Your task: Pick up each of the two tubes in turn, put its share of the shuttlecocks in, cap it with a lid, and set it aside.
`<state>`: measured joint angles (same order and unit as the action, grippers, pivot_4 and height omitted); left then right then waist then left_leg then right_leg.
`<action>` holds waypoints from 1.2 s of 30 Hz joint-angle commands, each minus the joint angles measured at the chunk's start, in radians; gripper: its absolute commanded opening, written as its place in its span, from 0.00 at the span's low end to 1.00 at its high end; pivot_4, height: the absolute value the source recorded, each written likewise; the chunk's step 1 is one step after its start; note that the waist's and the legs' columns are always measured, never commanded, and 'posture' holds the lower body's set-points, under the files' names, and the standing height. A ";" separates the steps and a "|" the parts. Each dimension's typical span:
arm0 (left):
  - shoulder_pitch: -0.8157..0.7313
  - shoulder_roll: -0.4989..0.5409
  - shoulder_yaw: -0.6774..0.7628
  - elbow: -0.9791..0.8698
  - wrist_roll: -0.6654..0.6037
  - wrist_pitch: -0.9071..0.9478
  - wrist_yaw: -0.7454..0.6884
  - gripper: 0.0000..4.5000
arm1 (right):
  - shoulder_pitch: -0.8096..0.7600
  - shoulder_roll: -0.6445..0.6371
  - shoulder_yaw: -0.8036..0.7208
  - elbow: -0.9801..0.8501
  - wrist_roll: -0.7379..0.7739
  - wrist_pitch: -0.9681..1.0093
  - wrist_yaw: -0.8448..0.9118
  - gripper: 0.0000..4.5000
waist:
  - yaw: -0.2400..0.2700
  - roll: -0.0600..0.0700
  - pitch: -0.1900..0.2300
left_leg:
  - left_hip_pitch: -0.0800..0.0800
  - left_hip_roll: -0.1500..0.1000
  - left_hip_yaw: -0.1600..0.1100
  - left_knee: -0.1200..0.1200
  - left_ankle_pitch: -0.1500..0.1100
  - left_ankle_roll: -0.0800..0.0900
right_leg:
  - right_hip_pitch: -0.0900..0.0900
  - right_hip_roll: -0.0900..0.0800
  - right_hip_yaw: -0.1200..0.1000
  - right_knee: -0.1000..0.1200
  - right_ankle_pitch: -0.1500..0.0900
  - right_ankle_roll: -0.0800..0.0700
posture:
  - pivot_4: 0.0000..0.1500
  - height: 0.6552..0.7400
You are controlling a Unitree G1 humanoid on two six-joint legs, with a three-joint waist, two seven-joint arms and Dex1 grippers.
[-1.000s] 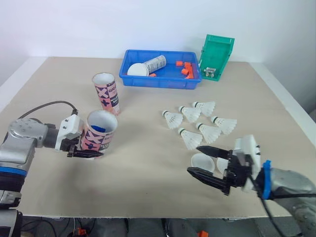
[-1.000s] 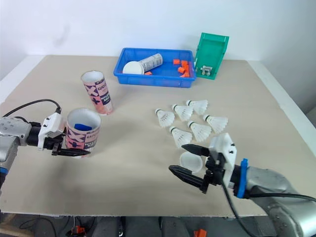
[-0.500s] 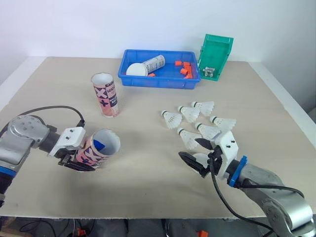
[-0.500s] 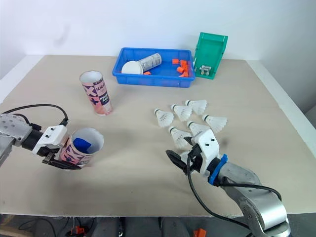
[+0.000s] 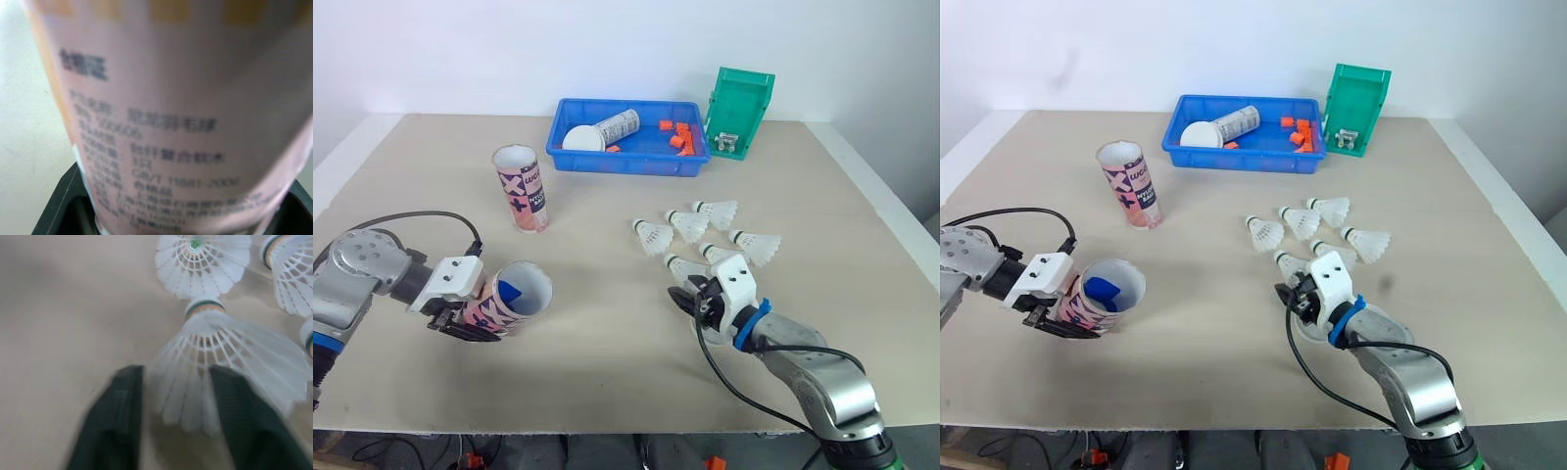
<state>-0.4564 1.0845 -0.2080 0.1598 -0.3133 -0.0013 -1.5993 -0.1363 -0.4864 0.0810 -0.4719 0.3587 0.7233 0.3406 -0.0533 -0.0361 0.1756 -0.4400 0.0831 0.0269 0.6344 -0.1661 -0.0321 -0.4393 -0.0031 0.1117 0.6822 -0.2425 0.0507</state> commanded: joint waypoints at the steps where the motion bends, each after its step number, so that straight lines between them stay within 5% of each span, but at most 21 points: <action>1: 0.035 0.000 -0.010 -0.021 0.022 0.011 -0.015 0.61 | -0.010 -0.014 0.000 -0.028 -0.037 -0.021 0.006 0.07 | 0.000 0.000 0.000 | 0.000 0.000 0.000 0.000 0.000 0.000 | 0.000 0.000 0.000 0.000 0.000 0.000 | 1.00 0.62; 9: 0.047 -0.009 -0.001 -0.032 0.024 0.019 -0.015 0.61 | -0.017 -0.076 -0.047 -0.114 0.004 -0.042 0.127 0.02 | 0.001 0.000 0.000 | 0.000 0.000 0.000 0.000 0.000 0.000 | 0.000 0.000 0.000 0.000 0.000 0.000 | 1.00 0.62; 13: 0.032 -0.018 -0.014 -0.016 0.025 0.018 -0.015 0.61 | -0.069 -0.187 -0.041 -0.158 0.091 -0.118 0.372 0.02 | 0.003 0.001 0.000 | 0.000 0.000 0.000 0.000 0.000 0.000 | 0.001 -0.001 0.000 0.000 -0.001 0.000 | 1.00 0.62; 18: -0.004 -0.028 -0.041 0.014 0.026 0.016 -0.015 0.61 | -0.343 -0.220 -0.025 0.031 0.137 -0.182 0.568 0.02 | 0.004 0.003 0.001 | 0.002 0.000 0.000 0.002 0.000 0.001 | 0.001 0.000 0.000 0.000 0.002 0.001 | 1.00 0.62; 26: -0.030 -0.024 -0.063 0.031 0.010 0.061 -0.015 0.61 | -0.708 -0.155 0.225 0.326 -0.056 -0.482 0.879 0.02 | 0.006 0.006 0.002 | 0.000 0.000 0.001 0.001 0.000 0.001 | 0.000 0.000 0.000 0.000 0.001 0.000 | 1.00 0.62; 36: -0.045 -0.059 -0.036 0.038 -0.008 0.144 -0.015 0.61 | -0.859 -0.025 0.270 0.453 -0.089 -0.613 1.006 0.02 | 0.011 0.008 0.003 | -0.001 -0.001 0.001 0.002 0.000 0.001 | 0.000 -0.001 -0.001 0.001 0.000 0.000 | 1.00 0.62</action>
<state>-0.5077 1.0388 -0.2271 0.1966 -0.3309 0.1346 -1.6158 -0.9626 -0.5135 0.3562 -0.0041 0.2664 0.1327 1.3210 -0.0427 -0.0280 0.1785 -0.4408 0.0826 0.0274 0.6364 -0.1658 -0.0309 -0.4392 -0.0038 0.1111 0.6836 -0.2423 0.0511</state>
